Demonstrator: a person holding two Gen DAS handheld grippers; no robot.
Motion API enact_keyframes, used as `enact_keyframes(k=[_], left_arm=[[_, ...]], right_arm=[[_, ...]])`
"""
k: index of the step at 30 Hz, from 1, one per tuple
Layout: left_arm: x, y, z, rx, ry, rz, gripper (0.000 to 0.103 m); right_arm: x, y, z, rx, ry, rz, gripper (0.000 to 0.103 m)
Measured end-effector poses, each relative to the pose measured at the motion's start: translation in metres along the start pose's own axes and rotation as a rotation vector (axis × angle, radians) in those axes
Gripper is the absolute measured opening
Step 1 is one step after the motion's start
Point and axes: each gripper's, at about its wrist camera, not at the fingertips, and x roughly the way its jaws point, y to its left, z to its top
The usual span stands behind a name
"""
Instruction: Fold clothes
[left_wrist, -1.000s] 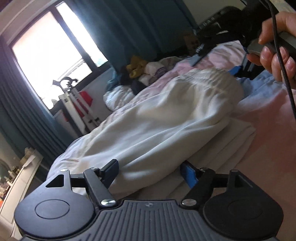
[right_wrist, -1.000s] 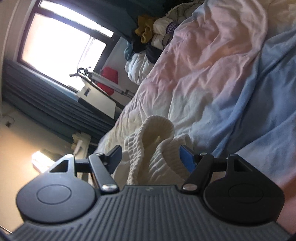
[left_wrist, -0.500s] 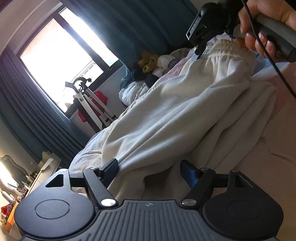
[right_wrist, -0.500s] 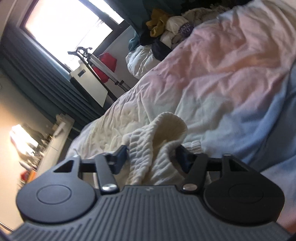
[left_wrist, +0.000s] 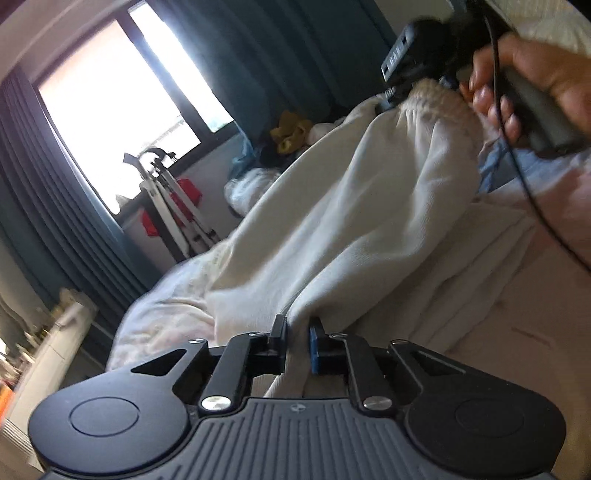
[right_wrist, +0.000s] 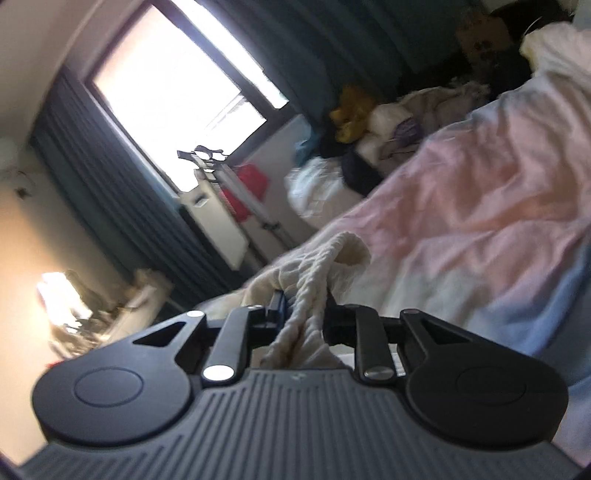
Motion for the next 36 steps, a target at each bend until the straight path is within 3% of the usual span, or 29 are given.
enact_keyframes(k=[3,7,13,14,15,18,19,21,22,24,30,34,36], left_arm=[[0.005,-0.002,-0.004,-0.009,0.021,-0.026,0.012],[0.009,0.005,-0.007,-0.053,0.03,-0.053,0.015],[0.001,0.028,-0.002,-0.193,0.011,-0.143,0.04],[-0.001,0.033,-0.001,-0.218,0.003,-0.162,0.048],[-0.002,0.04,0.0,-0.249,-0.007,-0.183,0.06],[-0.004,0.062,0.004,-0.342,-0.045,-0.239,0.075],[-0.006,0.069,0.005,-0.375,-0.058,-0.258,0.077],[-0.005,0.085,0.003,-0.455,-0.067,-0.282,0.083],[-0.003,0.091,0.001,-0.496,-0.061,-0.286,0.084],[0.005,0.106,-0.005,-0.587,-0.027,-0.291,0.086],[0.044,0.139,-0.027,-0.816,0.131,-0.294,0.087],[0.063,0.142,-0.037,-0.867,0.183,-0.28,0.088],[0.072,0.142,-0.042,-0.889,0.206,-0.271,0.098]], right_arm=[[0.018,-0.019,-0.012,0.035,0.089,-0.1,0.022],[0.025,-0.033,-0.021,0.088,0.116,-0.104,0.025],[-0.012,-0.016,-0.017,0.077,0.073,-0.05,0.037],[-0.02,-0.014,-0.019,0.076,0.063,-0.056,0.039],[-0.028,-0.012,-0.02,0.074,0.053,-0.062,0.044],[-0.051,-0.006,-0.025,0.07,0.022,-0.08,0.06],[-0.059,-0.004,-0.026,0.069,0.012,-0.086,0.063],[-0.074,-0.001,-0.029,0.068,-0.007,-0.097,0.083],[-0.08,0.001,-0.032,0.074,-0.012,-0.103,0.086],[-0.089,0.003,-0.039,0.084,-0.004,-0.12,0.085],[-0.085,-0.002,-0.068,0.12,0.152,-0.208,0.086],[-0.059,-0.008,-0.086,0.153,0.269,-0.19,0.084],[-0.047,-0.008,-0.093,0.151,0.289,-0.202,0.084]])
